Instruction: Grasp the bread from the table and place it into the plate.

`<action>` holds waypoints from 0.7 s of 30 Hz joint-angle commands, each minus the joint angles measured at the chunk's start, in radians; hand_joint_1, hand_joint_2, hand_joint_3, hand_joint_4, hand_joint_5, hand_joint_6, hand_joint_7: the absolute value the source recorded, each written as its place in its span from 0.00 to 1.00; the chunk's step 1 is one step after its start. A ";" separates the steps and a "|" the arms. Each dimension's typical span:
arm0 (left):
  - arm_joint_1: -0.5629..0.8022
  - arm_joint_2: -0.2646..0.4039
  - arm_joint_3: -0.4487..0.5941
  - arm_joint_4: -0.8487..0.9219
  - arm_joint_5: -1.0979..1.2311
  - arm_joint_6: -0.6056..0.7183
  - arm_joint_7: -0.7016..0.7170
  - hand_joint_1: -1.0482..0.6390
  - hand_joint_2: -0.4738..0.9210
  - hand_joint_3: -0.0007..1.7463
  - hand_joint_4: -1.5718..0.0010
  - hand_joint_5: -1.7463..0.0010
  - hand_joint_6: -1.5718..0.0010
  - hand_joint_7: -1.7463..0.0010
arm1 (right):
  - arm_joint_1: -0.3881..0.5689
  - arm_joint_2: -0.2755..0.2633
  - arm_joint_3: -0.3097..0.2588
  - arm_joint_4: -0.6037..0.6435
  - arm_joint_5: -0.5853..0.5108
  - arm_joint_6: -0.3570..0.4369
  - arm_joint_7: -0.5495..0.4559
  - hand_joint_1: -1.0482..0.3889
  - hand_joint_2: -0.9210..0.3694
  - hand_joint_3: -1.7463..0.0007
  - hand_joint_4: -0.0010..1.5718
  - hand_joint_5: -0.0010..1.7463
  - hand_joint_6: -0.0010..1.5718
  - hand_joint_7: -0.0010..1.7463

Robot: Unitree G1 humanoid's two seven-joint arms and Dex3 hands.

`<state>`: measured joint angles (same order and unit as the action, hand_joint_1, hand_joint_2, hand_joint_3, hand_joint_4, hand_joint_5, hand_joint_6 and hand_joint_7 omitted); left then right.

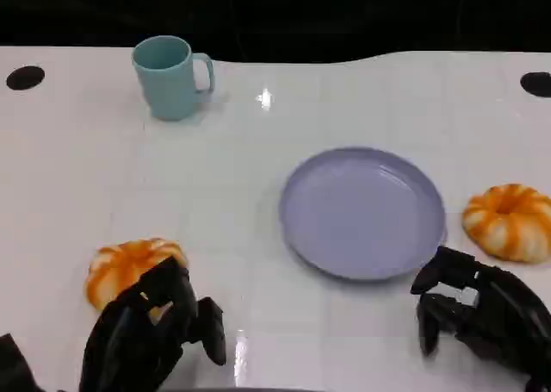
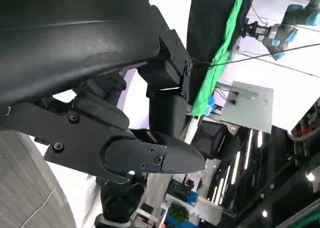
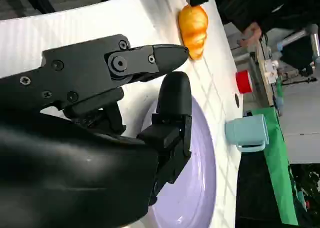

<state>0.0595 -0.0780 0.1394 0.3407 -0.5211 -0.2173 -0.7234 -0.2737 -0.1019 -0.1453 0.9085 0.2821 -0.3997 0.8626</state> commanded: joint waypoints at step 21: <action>-0.015 0.031 0.004 0.030 0.011 -0.016 -0.023 0.15 1.00 0.18 0.44 0.00 0.55 0.06 | 0.019 -0.015 0.004 0.022 -0.025 0.005 -0.034 0.32 0.00 0.89 0.49 0.95 0.49 0.76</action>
<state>0.0524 -0.0601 0.1398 0.3673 -0.5187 -0.2256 -0.7380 -0.2740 -0.1026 -0.1403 0.9107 0.2654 -0.4149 0.8373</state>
